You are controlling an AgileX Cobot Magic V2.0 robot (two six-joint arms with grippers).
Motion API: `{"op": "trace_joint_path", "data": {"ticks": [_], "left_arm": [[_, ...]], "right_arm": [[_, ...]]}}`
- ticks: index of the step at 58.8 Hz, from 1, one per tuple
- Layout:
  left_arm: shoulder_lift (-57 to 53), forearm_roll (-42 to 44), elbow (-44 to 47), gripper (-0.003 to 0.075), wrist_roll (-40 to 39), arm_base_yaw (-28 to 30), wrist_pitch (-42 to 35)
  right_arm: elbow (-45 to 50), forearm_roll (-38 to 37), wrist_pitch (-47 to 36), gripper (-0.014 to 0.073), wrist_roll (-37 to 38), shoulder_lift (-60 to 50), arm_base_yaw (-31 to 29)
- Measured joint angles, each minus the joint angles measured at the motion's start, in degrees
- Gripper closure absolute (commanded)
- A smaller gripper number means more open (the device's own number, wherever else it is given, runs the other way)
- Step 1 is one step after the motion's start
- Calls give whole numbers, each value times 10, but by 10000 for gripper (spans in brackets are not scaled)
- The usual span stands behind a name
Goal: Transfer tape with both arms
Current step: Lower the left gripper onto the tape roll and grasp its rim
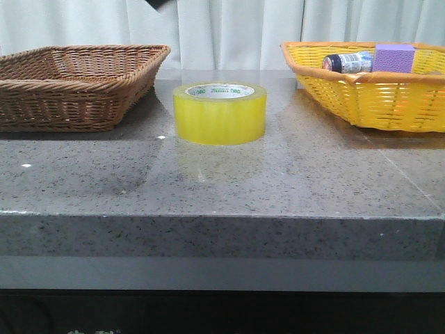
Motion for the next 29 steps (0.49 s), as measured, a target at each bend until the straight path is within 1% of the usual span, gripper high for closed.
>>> {"op": "trace_joint_path", "data": {"ticks": [18,29], "left_arm": [[126,-6,-97,176,48,-5,20],[183,-11,-134,176,57,-5,21]], "right_arm": [[0,0,0,160,0,0,0],[0,0,0,160,0,0,0]]}}
